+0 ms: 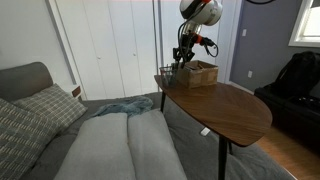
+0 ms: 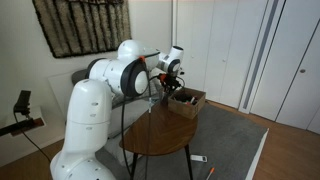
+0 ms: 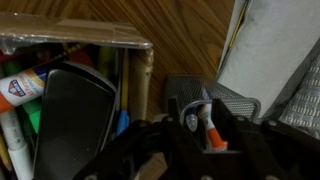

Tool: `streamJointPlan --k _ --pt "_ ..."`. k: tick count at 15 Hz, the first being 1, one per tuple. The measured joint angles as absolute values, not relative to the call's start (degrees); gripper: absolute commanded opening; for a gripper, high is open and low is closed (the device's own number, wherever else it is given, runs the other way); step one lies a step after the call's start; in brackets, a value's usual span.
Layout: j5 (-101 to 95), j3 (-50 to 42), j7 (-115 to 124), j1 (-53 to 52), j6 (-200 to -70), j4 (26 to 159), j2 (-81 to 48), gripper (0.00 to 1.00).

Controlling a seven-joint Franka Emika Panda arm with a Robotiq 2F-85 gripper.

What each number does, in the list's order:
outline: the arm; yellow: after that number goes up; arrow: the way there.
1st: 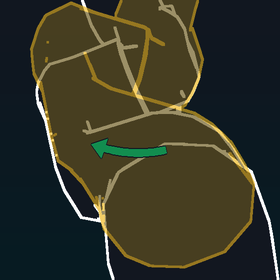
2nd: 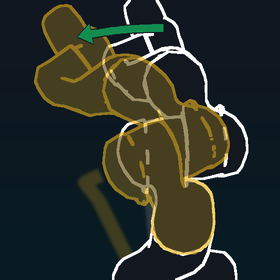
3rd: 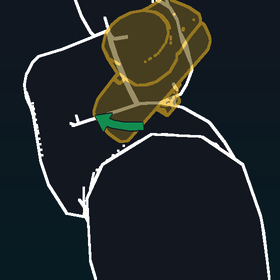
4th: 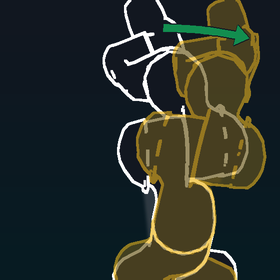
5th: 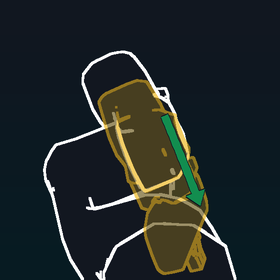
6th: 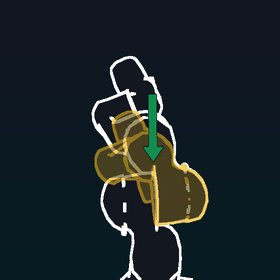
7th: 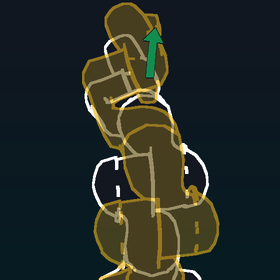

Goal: Remove one pen from the bin

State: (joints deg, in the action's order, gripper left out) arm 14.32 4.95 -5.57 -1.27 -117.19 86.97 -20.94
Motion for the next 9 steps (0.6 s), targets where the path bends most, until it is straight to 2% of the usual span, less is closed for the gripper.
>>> streamJointPlan --k 1,7,9 --pt "14.3 4.95 -5.57 -1.28 -117.19 86.97 -20.94 0.35" --pt "13.81 4.96 -5.55 -1.51 -117.49 86.97 -20.92 0.43" --pt "13.36 4.96 -5.44 -1.65 -117.82 86.97 -20.92 0.4"
